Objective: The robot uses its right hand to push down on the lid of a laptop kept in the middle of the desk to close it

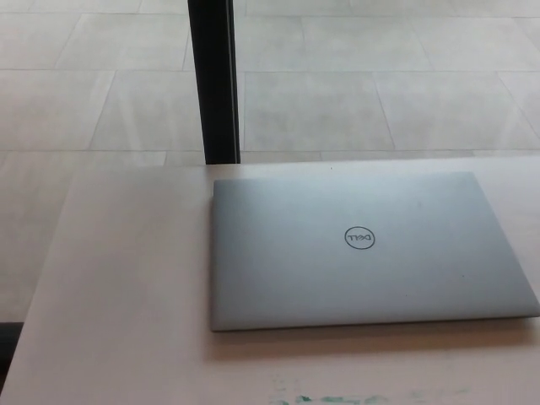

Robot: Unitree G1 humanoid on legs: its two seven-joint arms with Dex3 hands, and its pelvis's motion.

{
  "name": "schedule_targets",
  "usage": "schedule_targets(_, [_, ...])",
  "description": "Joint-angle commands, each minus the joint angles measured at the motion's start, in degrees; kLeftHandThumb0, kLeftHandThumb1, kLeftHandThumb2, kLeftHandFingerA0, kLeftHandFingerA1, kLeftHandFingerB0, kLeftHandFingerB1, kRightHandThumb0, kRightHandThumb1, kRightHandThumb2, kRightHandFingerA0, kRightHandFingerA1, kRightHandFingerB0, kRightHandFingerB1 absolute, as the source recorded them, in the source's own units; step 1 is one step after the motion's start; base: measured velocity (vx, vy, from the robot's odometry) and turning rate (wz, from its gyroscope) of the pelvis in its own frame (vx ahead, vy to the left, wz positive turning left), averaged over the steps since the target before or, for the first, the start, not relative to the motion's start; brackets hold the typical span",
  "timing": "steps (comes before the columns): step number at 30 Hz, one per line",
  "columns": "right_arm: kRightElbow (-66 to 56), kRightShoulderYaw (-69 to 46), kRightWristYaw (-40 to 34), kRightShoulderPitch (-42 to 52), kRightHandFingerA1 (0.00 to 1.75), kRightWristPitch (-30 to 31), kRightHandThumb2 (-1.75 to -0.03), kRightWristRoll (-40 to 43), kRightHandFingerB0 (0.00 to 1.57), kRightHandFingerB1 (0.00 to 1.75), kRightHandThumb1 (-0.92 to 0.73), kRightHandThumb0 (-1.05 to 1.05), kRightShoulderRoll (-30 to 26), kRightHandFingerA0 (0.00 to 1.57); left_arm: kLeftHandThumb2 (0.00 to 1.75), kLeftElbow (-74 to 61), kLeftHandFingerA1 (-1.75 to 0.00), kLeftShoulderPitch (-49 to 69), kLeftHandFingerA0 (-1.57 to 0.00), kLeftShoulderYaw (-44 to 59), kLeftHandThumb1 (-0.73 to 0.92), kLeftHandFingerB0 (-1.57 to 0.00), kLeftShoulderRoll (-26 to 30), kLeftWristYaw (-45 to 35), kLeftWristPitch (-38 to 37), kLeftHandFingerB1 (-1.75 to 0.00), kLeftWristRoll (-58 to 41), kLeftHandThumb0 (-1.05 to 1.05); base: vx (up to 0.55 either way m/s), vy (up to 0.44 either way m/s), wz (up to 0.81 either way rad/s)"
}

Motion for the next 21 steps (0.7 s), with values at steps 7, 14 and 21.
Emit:
schedule_targets(7, [24.49, -39.11, -14.64, 8.06, 0.87, -1.85, -1.12, 28.21, 0.25, 0.65, -0.74, -0.88, -0.06, 0.41, 0.75, 0.81, -0.44, 2.01, -0.29, 0.99, 0.85, -0.26, 1.37, -0.43, -0.27, -0.36, -1.98, -1.05, 0.0, 0.0, 0.0])
schedule_targets(14, [29.75, -39.46, -16.97, 7.71, 1.11, -1.13, -0.69, 24.48, 0.28, 0.71, -0.92, -0.86, 0.37, 0.43, 0.74, 0.67, -0.45, 2.03, -0.3, 0.51, 0.86, -0.25, 1.45, -0.11, -0.32, -0.36, -1.44, -1.05, 0.0, 0.0, 0.0])
schedule_targets(21, [30.98, -38.6, -17.11, 7.72, 1.05, -1.63, -0.69, 21.43, 0.3, 0.68, -0.92, -0.84, 1.1, 0.46, 0.77, 0.55, -0.45, 2.04, -0.3, 0.96, 0.85, -0.26, 1.43, -0.11, -0.23, -0.36, -1.97, -1.05, 0.0, 0.0, 0.0])
